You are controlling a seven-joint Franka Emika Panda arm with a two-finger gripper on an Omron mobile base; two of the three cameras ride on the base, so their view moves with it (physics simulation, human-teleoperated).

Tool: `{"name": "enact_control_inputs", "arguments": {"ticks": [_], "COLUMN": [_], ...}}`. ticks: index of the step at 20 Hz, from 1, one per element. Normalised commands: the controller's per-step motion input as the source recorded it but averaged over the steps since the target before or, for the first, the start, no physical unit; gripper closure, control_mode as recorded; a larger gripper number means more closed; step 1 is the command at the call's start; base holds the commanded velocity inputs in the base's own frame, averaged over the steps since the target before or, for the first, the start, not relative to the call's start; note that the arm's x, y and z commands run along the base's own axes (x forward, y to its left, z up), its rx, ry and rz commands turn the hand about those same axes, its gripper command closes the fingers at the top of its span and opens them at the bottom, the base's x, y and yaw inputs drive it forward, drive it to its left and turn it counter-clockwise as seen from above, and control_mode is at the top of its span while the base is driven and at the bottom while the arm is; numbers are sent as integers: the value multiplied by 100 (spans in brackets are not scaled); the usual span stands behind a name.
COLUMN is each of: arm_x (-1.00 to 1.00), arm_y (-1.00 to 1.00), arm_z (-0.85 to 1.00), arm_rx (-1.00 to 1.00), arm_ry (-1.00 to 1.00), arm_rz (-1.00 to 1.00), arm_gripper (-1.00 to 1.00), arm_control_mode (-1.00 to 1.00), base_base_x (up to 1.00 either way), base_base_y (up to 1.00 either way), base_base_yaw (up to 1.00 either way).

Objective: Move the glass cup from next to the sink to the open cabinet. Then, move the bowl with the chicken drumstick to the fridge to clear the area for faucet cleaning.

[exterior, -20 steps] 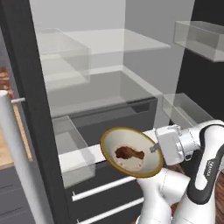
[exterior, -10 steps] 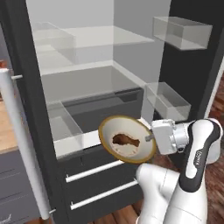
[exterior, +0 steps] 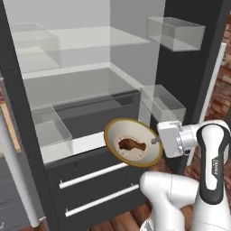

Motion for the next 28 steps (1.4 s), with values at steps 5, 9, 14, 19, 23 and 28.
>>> {"name": "enact_control_inputs", "arguments": {"ticks": [5,9,14,19,23,28], "arm_x": [0,0,0,0,0,0], "arm_y": [0,0,0,0,0,0], "arm_z": [0,0,0,0,0,0], "arm_rx": [0,0,0,0,0,0], "arm_ry": [0,0,0,0,0,0], "arm_rz": [0,0,0,0,0,0], "arm_gripper": [100,100,100,100,100,100], "arm_control_mode": [100,100,100,100,100,100], "base_base_x": [-87,-60,53,59,54,52], "base_base_y": [35,0,0,31,14,22], "base_base_yaw": [-6,-13,-15,-3,-2,-11]}}
